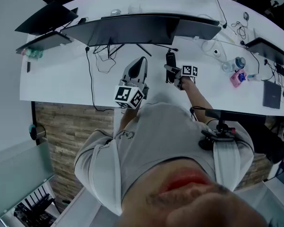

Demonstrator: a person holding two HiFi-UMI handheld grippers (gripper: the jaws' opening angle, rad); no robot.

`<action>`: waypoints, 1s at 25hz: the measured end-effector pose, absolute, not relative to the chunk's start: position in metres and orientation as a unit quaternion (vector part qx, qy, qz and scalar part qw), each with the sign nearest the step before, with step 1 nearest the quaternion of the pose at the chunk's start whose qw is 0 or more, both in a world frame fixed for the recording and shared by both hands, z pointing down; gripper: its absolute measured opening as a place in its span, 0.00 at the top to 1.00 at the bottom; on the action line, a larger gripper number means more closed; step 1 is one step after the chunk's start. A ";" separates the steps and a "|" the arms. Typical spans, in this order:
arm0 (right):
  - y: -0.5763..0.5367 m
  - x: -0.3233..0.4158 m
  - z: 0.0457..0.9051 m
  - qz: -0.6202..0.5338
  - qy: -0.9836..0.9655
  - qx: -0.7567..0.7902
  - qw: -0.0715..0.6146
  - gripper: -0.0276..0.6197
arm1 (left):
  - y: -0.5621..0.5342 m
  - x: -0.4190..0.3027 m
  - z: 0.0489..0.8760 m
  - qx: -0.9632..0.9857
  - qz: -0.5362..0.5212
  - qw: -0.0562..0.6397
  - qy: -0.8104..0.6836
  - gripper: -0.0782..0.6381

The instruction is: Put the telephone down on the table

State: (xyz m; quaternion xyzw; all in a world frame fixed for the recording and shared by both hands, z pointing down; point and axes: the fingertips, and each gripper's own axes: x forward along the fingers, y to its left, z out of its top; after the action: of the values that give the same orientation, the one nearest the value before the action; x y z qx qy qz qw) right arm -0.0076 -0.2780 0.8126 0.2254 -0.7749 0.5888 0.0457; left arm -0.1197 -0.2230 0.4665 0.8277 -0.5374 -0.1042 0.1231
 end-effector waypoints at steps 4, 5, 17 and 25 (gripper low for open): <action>-0.277 -0.004 0.833 0.595 -0.765 0.238 0.062 0.49 | -0.224 -0.118 0.472 0.829 -0.101 0.124 -0.536 0.89; -0.277 -0.002 0.837 0.596 -0.763 0.241 0.065 0.49 | -0.224 -0.118 0.472 0.829 -0.101 0.124 -0.537 0.89; -0.267 0.014 0.882 0.607 -0.740 0.270 0.104 0.49 | -0.223 -0.118 0.470 0.830 -0.091 0.118 -0.538 0.89; -0.261 0.021 0.897 0.612 -0.731 0.278 0.117 0.49 | -0.221 -0.119 0.469 0.829 -0.088 0.117 -0.540 0.89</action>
State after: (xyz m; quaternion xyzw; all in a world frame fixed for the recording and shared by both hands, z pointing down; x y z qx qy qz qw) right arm 0.0208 -0.2606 0.8972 0.2782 -0.7312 0.6118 0.1165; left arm -0.1193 -0.2213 0.4691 0.8292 -0.5395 -0.0880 0.1168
